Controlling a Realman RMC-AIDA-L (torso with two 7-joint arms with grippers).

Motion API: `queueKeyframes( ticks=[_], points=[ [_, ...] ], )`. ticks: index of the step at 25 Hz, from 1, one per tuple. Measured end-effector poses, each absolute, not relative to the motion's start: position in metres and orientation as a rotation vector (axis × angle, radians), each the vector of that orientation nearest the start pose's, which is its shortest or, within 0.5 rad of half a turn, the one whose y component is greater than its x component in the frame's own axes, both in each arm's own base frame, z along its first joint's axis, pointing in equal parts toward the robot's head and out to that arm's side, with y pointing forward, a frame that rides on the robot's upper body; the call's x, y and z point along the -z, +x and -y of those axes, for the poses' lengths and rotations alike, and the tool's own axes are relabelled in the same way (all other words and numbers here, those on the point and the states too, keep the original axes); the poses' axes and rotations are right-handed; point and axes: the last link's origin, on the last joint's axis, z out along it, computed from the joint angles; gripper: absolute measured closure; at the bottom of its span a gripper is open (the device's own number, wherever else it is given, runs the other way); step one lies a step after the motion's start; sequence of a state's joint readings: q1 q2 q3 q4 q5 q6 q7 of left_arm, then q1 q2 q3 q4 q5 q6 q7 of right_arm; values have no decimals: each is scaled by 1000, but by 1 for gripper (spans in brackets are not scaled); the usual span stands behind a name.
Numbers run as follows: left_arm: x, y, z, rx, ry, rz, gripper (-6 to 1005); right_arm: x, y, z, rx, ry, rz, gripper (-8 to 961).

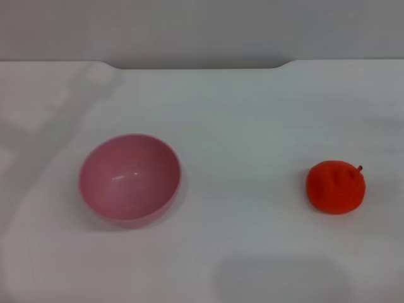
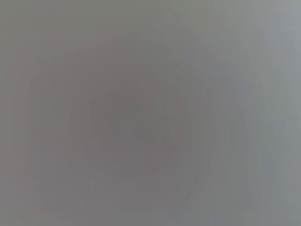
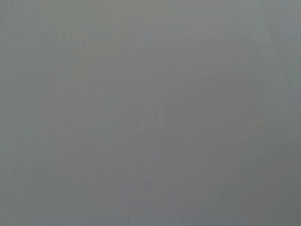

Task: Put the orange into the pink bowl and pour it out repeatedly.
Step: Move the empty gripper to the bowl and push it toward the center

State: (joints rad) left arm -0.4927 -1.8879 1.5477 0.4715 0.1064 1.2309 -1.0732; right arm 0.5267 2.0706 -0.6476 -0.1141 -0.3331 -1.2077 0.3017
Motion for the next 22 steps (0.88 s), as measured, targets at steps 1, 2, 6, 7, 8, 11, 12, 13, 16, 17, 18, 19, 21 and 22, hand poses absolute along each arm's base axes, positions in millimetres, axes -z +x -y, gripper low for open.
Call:
queueKeyframes(
  ticks=[1, 2, 6, 7, 8, 11, 12, 13, 16, 17, 18, 19, 21, 22],
  points=[
    [-105, -235, -401, 1504, -1773, 647, 202, -86, 356, -357, -810, -1101, -576, 320],
    [-111, -228, -403, 1511, -1844, 657, 202, -86, 355, -357, -811, -1102, -576, 320],
    [-132, -199, -405, 1406, -2171, 691, 202, -87, 355, -357, -811, -1103, -575, 320],
    [-136, -193, -405, 1354, -2240, 696, 202, -87, 355, -357, -811, -1103, -575, 320],
    [-136, -193, -405, 1354, -2240, 696, 202, -87, 355, -357, -811, -1103, -575, 320],
    [-129, -178, -401, 927, -2574, 771, 202, -87, 355, -357, -812, -1102, -573, 320],
    [-126, -178, -400, 825, -2614, 798, 202, -87, 355, -357, -812, -1103, -573, 321],
    [-122, -178, -400, 699, -2646, 832, 202, -87, 355, -357, -812, -1103, -573, 321],
    [-107, -181, -398, 346, -2675, 934, 202, -87, 353, -359, -816, -1107, -570, 321],
    [-99, -182, -397, 184, -2677, 964, 202, -87, 352, -359, -818, -1108, -569, 321],
    [-92, -183, -396, 76, -2673, 988, 202, -86, 351, -360, -820, -1110, -568, 321],
    [-86, -183, -395, -25, -2664, 998, 202, -86, 351, -361, -820, -1112, -569, 321],
    [-73, -183, -394, -208, -2626, 1000, 202, -85, 350, -363, -819, -1121, -572, 321],
    [-69, -182, -394, -258, -2604, 990, 202, -84, 349, -364, -818, -1127, -574, 321]
  ],
)
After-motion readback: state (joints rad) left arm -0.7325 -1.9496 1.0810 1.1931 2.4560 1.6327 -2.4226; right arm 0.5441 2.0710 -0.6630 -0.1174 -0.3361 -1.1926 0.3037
